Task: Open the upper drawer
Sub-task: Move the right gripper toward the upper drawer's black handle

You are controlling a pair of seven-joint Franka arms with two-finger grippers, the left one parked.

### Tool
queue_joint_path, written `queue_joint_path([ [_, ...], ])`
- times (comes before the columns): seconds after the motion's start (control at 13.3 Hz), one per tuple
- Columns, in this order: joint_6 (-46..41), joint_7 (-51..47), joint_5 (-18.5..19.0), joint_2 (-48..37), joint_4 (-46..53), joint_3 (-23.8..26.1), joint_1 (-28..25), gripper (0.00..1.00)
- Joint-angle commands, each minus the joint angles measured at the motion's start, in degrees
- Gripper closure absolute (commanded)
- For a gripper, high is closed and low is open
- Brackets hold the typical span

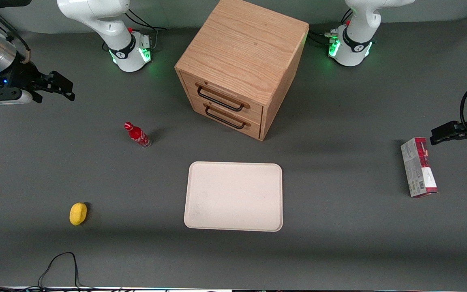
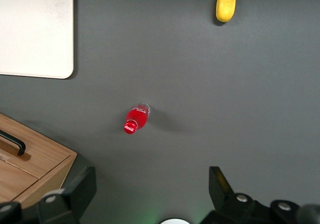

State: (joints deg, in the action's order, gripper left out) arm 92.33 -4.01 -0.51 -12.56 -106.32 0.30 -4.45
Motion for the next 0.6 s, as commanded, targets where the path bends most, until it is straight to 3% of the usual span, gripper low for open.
queue_joint_path([
  [0.0, 0.74, -1.62, -0.64, 0.08, 0.40, 0.13, -0.48, 0.00],
  [0.22, 0.83, -1.79, -1.07, 3.40, 3.81, 2.66, -0.83, 0.00],
  [0.53, -3.11, -1.62, -1.34, 12.53, 15.23, 17.85, -0.83, 0.00],
])
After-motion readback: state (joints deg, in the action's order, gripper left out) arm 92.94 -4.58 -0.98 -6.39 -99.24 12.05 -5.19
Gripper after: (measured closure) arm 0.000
